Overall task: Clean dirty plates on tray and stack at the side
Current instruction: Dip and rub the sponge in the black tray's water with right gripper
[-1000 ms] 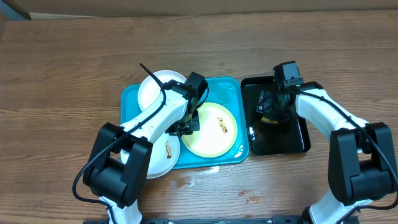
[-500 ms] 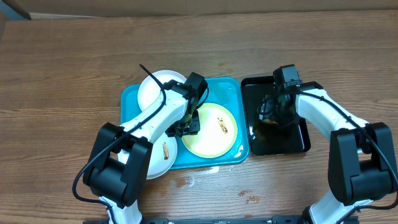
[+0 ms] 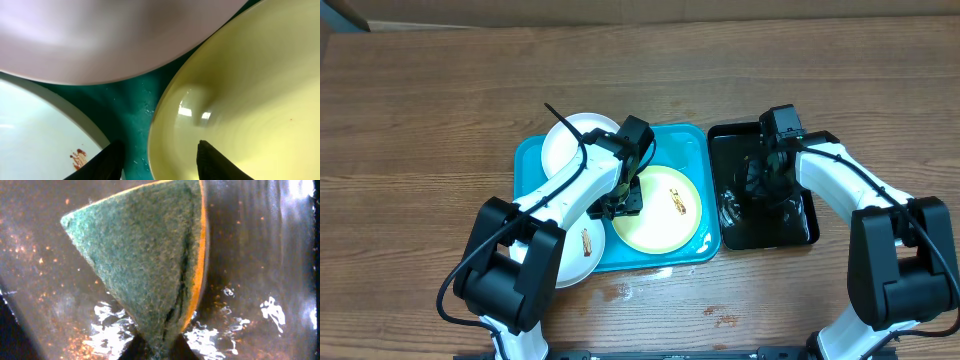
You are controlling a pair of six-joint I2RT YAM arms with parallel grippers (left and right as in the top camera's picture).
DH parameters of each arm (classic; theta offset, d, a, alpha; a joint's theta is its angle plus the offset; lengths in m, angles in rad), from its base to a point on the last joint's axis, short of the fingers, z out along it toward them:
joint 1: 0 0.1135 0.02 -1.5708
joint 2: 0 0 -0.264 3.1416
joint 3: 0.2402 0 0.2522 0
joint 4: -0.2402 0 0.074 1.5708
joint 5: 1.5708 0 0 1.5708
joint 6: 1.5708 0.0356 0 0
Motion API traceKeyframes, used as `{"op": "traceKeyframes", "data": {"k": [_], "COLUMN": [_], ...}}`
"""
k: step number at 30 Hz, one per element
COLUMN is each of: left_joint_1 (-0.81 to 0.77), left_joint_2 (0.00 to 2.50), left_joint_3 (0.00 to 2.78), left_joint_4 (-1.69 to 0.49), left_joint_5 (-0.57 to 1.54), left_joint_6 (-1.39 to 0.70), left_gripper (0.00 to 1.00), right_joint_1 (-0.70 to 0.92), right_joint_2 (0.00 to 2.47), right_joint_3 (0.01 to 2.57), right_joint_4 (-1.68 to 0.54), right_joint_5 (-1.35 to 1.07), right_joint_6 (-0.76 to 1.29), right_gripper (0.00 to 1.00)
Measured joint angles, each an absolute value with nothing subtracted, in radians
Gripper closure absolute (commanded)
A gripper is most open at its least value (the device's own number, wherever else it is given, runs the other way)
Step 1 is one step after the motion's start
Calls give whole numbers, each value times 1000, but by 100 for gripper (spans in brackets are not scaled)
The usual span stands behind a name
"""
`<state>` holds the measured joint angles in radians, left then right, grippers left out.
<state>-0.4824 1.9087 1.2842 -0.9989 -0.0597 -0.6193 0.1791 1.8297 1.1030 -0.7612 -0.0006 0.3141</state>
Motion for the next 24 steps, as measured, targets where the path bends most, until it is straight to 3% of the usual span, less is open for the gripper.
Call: {"op": "traceKeyframes", "data": {"k": [4, 11, 24], "left_joint_1": [-482, -482, -514], "left_joint_2": [1909, 1909, 1910], "left_joint_3": [1284, 1284, 1284], "left_joint_4": [-997, -995, -971], "left_joint_5": [-56, -56, -53], "left_joint_6": [-620, -620, -620], "left_gripper": [46, 44, 44], "right_joint_1": [179, 178, 178], "right_joint_2": [1830, 1830, 1830], "right_joint_3": [1111, 1192, 1164], "right_joint_4": [-778, -769, -626], "right_joint_5": [0, 0, 35], "right_joint_6": [310, 291, 284], "right_gripper": [55, 29, 28]}}
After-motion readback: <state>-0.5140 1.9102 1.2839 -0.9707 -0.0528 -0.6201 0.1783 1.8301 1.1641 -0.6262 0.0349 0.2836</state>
